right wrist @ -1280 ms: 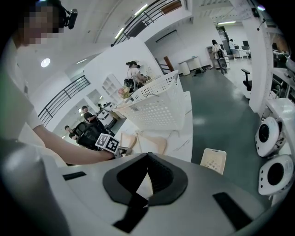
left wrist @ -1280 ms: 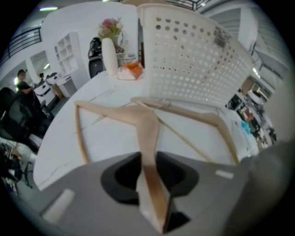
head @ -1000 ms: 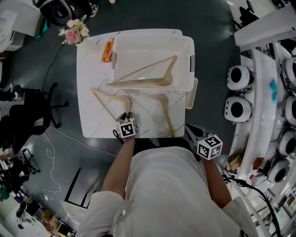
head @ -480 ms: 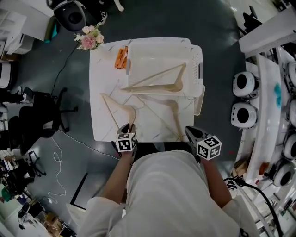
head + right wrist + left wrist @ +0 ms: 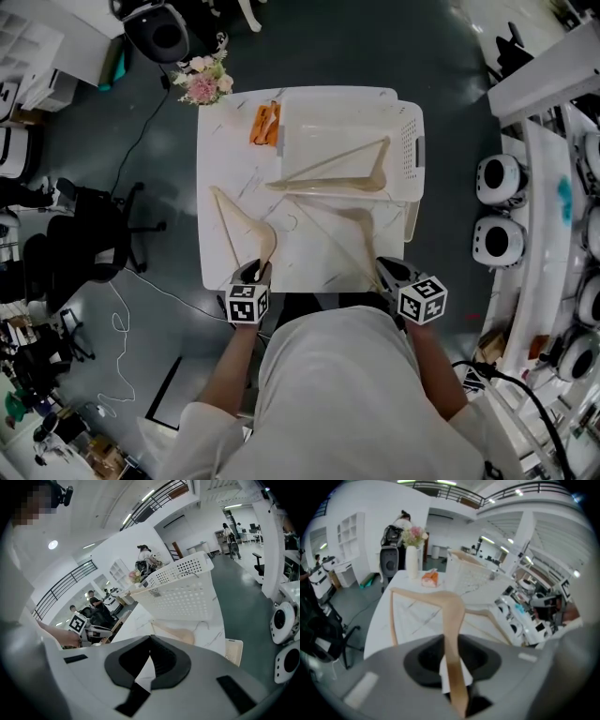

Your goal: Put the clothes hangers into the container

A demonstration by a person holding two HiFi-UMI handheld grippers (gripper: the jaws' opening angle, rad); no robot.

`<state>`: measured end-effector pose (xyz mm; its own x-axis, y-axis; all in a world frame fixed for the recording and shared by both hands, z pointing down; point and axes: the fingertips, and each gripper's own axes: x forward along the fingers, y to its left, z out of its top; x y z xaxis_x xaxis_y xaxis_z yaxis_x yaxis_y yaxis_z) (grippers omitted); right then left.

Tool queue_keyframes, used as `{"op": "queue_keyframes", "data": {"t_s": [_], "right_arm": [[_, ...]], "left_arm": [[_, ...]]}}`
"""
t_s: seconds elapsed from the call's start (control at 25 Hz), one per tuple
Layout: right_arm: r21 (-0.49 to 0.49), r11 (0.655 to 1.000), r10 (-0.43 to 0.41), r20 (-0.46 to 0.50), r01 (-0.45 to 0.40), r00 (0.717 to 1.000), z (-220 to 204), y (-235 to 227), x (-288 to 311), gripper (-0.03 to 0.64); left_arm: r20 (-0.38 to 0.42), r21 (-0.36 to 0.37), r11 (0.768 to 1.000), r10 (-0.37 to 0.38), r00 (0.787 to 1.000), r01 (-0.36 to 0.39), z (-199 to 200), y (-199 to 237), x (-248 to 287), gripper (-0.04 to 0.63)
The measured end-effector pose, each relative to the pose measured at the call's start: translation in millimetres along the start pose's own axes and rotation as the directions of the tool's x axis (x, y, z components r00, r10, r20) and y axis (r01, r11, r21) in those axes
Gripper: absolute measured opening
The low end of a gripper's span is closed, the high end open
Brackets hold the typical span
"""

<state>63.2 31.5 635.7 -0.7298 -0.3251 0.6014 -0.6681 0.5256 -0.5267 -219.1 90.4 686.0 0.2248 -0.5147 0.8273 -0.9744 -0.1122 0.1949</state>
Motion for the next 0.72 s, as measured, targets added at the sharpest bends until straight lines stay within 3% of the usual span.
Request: {"op": "queue_keyframes", "data": {"t_s": [0.44, 0.72], "right_arm": [[-0.008, 1.000, 0.001, 0.023, -0.001, 1.000, 6, 16, 15, 0.002], [-0.029, 1.000, 0.006, 0.044, -0.005, 0.999, 20, 21, 21, 0.002]], "left_arm": [[0.101, 0.124, 0.988, -0.108, 0.989, 0.095, 54, -15, -57, 0.095], [0.151, 0.210, 0.968, -0.168, 0.974, 0.135, 103, -27, -77, 0.095]]}}
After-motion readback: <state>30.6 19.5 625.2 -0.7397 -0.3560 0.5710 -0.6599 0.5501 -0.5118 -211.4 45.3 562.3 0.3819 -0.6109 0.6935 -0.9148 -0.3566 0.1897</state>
